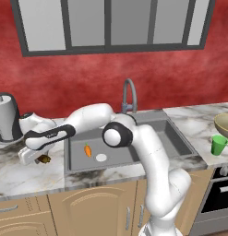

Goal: Remove the sweet potato and carrot from the sink. Then move the bowl and cup from the counter to the sink for washing.

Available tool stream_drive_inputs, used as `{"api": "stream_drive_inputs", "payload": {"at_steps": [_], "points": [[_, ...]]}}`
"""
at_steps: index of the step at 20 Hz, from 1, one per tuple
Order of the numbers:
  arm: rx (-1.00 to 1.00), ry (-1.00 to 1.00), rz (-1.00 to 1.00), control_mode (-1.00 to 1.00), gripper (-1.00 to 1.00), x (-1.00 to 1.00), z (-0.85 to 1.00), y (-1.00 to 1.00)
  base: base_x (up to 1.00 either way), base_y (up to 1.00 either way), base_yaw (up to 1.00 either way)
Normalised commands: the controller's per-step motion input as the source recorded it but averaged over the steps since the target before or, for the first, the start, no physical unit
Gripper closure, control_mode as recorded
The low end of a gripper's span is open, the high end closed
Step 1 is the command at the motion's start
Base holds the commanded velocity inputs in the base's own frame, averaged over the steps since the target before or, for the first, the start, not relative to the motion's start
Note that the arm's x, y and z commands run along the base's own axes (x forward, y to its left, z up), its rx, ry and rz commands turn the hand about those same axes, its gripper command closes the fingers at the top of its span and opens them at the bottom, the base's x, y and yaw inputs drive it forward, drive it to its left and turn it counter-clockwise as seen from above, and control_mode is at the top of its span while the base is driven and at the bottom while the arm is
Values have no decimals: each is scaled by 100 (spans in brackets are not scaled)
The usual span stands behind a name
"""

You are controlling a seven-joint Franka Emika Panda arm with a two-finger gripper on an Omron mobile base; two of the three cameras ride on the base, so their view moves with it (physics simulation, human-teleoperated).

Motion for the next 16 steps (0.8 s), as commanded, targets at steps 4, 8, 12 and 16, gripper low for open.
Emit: {"api": "stream_drive_inputs", "payload": {"at_steps": [4,8,12,16], "points": [[0,0,0,-100,100,0,-27,3,0,0,0],[0,0,0,-100,-100,0,-28,0,0,0,0],[0,1,0,-100,-100,0,-26,0,0,0,0],[0,1,0,-100,-100,0,-15,0,0,0,0]]}}
